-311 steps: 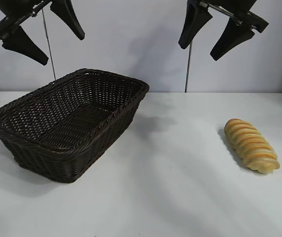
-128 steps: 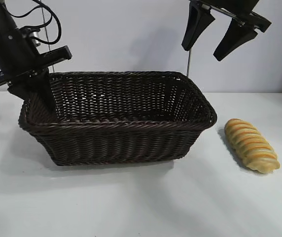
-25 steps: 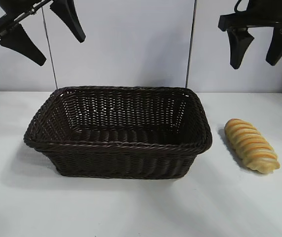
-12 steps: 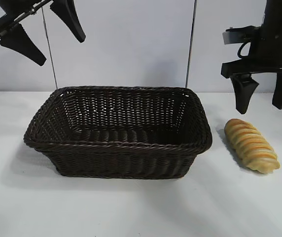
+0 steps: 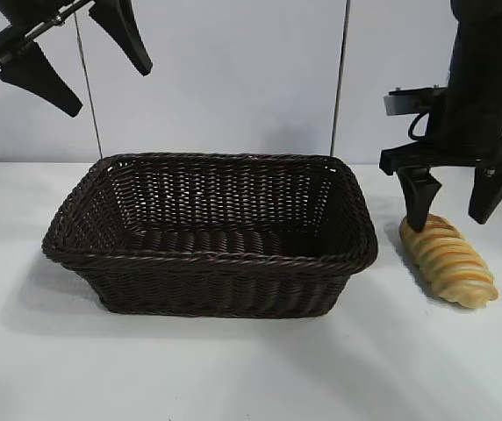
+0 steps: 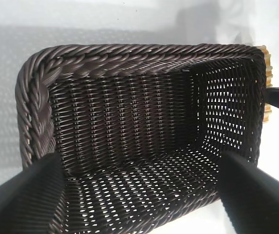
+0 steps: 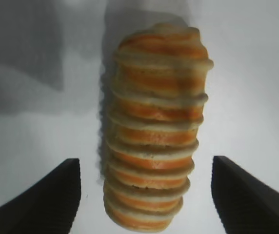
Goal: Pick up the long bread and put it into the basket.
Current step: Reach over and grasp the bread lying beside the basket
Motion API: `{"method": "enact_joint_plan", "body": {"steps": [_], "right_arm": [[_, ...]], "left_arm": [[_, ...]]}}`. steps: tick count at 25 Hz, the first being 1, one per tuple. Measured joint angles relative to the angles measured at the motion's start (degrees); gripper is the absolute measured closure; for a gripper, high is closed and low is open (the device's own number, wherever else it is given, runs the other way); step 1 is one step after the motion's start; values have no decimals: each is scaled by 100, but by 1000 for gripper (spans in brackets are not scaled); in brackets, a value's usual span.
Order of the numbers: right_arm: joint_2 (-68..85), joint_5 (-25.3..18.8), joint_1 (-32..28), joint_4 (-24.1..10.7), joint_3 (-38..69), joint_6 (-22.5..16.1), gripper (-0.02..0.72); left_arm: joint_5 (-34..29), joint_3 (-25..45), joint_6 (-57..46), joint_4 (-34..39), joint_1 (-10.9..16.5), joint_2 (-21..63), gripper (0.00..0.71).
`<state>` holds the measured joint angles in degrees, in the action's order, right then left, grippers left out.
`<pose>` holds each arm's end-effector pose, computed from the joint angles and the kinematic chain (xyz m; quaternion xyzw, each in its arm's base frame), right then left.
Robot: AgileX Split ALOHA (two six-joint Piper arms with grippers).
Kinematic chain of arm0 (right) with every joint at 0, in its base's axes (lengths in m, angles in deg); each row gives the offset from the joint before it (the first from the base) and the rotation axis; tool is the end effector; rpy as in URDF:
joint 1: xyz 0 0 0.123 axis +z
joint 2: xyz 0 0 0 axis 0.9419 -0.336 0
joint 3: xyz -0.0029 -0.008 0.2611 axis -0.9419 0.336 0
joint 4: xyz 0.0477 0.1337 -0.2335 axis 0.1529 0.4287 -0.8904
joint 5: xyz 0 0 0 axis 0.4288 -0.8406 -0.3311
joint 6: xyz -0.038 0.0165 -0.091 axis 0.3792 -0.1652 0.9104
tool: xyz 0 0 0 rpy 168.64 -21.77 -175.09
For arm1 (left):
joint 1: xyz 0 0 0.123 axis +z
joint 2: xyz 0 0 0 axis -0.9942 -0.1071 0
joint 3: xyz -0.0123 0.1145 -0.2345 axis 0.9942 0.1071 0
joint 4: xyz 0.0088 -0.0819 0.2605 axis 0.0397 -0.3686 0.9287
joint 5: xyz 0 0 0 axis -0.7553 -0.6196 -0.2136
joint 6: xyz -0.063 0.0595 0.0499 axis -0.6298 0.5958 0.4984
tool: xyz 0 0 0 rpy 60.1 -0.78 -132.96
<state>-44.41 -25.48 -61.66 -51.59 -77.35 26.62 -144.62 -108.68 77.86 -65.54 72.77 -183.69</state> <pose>0.4190 0.0567 0.0970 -0.0947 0.9948 -0.0371 0.0027 0.4149 -0.1288 0.2539 0.0511 0.9567 -0.2620 0.1162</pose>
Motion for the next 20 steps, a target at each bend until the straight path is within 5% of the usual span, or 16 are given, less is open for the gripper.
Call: {"method": "enact_joint_plan", "body": {"steps": [7, 13, 20], "right_arm": [[-109, 48, 0, -77, 0, -11, 180], [-109, 16, 0, -110, 0, -11, 411], [-109, -422, 0, -16, -148, -11, 451]], "left_arm": [[0, 0, 0, 0, 0, 0, 86], [0, 0, 0, 0, 0, 0, 86], [0, 0, 0, 0, 0, 0, 86]]}}
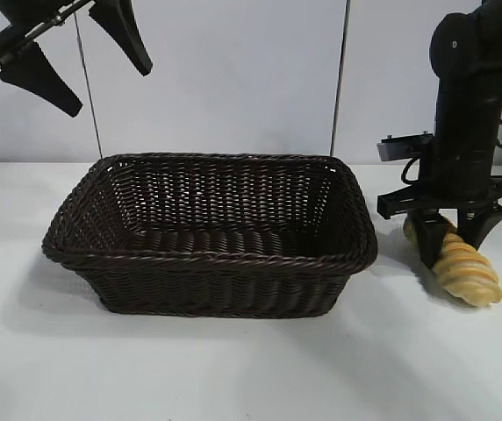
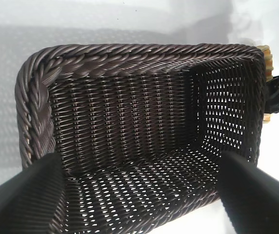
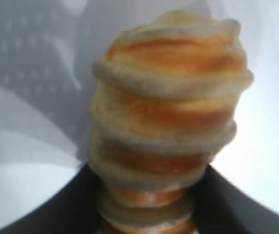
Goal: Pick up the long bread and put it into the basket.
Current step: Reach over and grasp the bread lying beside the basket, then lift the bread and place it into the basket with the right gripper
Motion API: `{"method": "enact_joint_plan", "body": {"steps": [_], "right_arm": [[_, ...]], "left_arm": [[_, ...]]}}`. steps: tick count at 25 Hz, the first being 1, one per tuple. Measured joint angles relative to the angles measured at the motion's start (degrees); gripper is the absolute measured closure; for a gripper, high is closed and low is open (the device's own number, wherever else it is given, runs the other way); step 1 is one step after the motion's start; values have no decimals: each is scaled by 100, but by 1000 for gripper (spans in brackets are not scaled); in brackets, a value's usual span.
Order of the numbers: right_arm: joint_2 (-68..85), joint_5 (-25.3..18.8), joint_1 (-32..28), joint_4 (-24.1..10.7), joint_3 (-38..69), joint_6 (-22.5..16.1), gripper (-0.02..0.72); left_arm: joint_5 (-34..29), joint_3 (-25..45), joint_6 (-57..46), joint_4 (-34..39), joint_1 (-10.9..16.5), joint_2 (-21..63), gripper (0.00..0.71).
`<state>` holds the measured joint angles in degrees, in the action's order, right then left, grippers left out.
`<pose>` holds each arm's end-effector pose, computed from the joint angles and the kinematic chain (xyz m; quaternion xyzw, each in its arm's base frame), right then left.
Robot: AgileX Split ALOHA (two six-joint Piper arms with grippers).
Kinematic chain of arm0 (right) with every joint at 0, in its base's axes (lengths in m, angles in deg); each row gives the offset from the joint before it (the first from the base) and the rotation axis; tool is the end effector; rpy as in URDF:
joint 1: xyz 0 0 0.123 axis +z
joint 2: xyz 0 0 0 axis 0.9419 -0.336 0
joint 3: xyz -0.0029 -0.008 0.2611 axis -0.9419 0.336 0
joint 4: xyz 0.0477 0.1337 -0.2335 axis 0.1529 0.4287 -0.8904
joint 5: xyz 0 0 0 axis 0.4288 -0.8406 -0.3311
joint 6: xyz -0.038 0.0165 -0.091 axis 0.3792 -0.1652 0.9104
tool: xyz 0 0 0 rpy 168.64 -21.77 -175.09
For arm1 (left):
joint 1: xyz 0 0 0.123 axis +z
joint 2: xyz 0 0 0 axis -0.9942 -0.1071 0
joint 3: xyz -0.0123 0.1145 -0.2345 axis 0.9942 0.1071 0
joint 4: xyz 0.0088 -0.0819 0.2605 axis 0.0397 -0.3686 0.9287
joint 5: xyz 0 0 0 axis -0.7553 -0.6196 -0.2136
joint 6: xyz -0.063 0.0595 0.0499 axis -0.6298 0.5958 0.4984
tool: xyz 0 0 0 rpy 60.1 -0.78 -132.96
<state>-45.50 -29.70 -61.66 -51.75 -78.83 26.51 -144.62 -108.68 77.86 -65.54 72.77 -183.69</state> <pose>0.4169 0.0558 0.0955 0.0928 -0.9943 0.0419 0.0304 0.4149 -0.1288 0.2539 0.0511 0.9567 -0.2620 0.1162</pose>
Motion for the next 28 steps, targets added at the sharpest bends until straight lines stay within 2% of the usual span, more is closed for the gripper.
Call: {"method": "enact_joint_plan", "body": {"steps": [6, 13, 21, 23, 28], "right_arm": [[246, -454, 0, 137, -716, 0, 452], [861, -536, 17, 251, -1361, 0, 452], [1201, -640, 17, 353, -1468, 0, 452], [1201, -645, 17, 545, -1468, 41, 452], [1201, -645, 17, 1318, -1468, 182, 452]], "left_arm": [[0, 0, 0, 0, 0, 0, 86], [-5, 0, -4, 0, 0, 0, 86], [-5, 0, -4, 0, 0, 0, 86], [-5, 0, -4, 0, 0, 0, 86], [-5, 0, -4, 0, 0, 0, 86]]}}
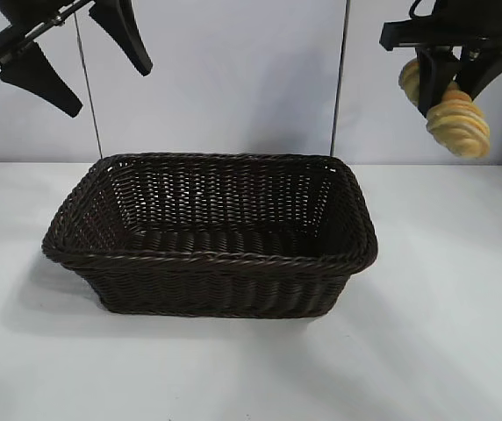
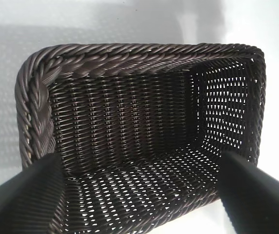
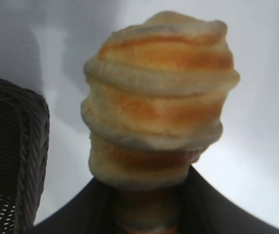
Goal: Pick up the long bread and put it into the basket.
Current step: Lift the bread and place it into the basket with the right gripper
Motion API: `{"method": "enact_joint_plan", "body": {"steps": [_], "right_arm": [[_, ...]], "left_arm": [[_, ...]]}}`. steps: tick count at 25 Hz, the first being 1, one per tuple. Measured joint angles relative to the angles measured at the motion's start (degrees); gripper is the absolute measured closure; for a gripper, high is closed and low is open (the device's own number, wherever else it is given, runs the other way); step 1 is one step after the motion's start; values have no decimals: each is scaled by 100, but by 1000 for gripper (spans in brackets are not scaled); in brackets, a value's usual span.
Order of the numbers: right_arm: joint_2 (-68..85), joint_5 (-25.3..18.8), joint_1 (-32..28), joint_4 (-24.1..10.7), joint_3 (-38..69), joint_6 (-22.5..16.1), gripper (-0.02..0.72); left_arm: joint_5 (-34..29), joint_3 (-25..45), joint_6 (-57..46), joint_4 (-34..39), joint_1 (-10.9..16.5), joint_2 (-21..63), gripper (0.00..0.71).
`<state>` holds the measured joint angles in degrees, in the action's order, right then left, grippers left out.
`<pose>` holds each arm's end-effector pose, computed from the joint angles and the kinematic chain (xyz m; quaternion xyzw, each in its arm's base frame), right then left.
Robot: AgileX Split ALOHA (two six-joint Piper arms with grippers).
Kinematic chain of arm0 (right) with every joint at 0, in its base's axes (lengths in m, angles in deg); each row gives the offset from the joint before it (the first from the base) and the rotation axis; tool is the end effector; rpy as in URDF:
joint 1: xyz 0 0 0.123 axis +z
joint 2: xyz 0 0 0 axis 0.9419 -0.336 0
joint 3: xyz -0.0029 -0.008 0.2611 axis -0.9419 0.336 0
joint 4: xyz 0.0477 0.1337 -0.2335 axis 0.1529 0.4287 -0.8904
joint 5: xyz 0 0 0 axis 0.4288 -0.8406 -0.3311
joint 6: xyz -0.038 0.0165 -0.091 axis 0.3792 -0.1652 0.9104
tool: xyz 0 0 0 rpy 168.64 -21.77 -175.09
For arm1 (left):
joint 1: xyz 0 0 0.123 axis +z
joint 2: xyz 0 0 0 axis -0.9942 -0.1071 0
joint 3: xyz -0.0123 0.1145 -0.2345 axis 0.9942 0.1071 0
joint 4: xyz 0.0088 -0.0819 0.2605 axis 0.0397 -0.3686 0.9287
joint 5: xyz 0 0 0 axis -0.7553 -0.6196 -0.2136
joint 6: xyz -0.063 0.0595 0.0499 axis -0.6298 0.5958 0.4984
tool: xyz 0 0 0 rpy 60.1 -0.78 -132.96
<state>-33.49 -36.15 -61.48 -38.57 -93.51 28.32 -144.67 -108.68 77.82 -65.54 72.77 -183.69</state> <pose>0.4310 0.0809 0.2567 -0.0750 0.9846 0.0784 0.1373 0.4148 -0.1288 0.2538 0.0509 0.9567 -0.2620 0.1157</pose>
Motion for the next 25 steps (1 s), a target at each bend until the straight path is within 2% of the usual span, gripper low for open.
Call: {"method": "enact_joint_plan", "body": {"steps": [3, 7, 14, 20, 25], "right_arm": [[0, 0, 38, 286, 0, 13, 452], [0, 0, 310, 315, 0, 143, 452], [0, 53, 1142, 325, 0, 162, 452], [-204, 464, 1855, 323, 0, 337, 452], [-490, 813, 2080, 262, 0, 426, 452]], "left_arm": [[0, 0, 0, 0, 0, 0, 86], [0, 0, 0, 0, 0, 0, 86], [0, 0, 0, 0, 0, 0, 86], [0, 0, 0, 0, 0, 0, 86], [0, 0, 0, 0, 0, 0, 86]]}}
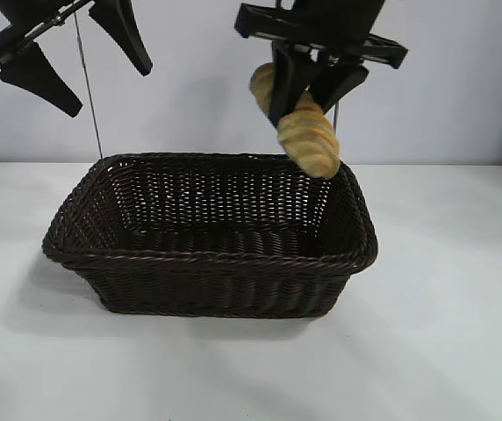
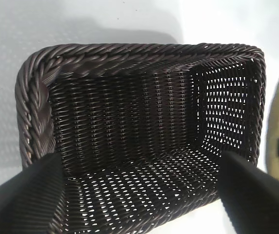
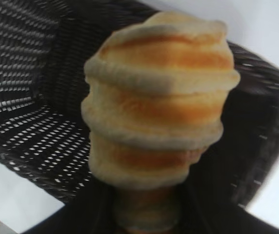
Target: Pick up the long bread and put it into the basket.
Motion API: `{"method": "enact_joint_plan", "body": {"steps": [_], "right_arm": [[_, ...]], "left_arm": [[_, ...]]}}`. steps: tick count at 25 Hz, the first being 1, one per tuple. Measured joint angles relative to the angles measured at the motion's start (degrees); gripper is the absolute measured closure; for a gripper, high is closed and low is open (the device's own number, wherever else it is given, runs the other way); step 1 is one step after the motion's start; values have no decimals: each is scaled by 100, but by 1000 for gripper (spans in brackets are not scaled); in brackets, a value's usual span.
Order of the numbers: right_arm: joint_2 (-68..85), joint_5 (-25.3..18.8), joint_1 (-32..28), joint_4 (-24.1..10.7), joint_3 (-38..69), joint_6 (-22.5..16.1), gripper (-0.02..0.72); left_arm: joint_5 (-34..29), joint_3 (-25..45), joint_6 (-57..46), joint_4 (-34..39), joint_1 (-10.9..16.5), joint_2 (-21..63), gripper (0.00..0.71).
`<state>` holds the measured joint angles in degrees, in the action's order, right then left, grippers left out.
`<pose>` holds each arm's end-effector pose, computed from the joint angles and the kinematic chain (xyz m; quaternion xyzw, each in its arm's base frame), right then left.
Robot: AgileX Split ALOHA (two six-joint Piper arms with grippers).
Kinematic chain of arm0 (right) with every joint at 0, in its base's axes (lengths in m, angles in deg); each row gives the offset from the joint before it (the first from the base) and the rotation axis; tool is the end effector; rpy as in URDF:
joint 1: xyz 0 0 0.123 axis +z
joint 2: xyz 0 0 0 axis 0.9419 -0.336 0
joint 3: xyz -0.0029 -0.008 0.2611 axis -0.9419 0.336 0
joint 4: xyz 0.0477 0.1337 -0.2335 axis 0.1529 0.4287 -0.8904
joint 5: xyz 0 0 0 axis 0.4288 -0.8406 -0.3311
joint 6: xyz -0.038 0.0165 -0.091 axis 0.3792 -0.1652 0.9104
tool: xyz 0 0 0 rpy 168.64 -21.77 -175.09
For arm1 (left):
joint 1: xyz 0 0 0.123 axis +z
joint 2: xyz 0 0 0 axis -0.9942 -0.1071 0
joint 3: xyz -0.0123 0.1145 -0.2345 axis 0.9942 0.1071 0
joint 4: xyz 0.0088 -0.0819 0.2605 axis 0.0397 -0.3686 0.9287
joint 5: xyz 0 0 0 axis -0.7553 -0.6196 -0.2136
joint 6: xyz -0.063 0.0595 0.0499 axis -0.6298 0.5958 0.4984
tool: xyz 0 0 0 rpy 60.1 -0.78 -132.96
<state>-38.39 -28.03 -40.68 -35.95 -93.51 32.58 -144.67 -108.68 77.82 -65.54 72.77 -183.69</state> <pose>0.3930 0.2432 0.2232 -0.2710 0.9434 0.1223 0.1473 0.4148 -0.1288 0.2538 0.0509 0.9567 -0.2620 0.1157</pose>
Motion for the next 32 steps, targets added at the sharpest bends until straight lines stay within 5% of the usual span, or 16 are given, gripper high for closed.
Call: {"method": "enact_joint_plan", "body": {"steps": [11, 20, 32], "right_arm": [[-354, 118, 2, 11, 0, 63, 432], [-321, 49, 2, 15, 0, -70, 152], [216, -755, -545, 2, -656, -180, 134]], "left_arm": [[-5, 0, 0, 0, 0, 0, 86], [-5, 0, 0, 0, 0, 0, 86], [-5, 0, -6, 0, 0, 0, 86]]}}
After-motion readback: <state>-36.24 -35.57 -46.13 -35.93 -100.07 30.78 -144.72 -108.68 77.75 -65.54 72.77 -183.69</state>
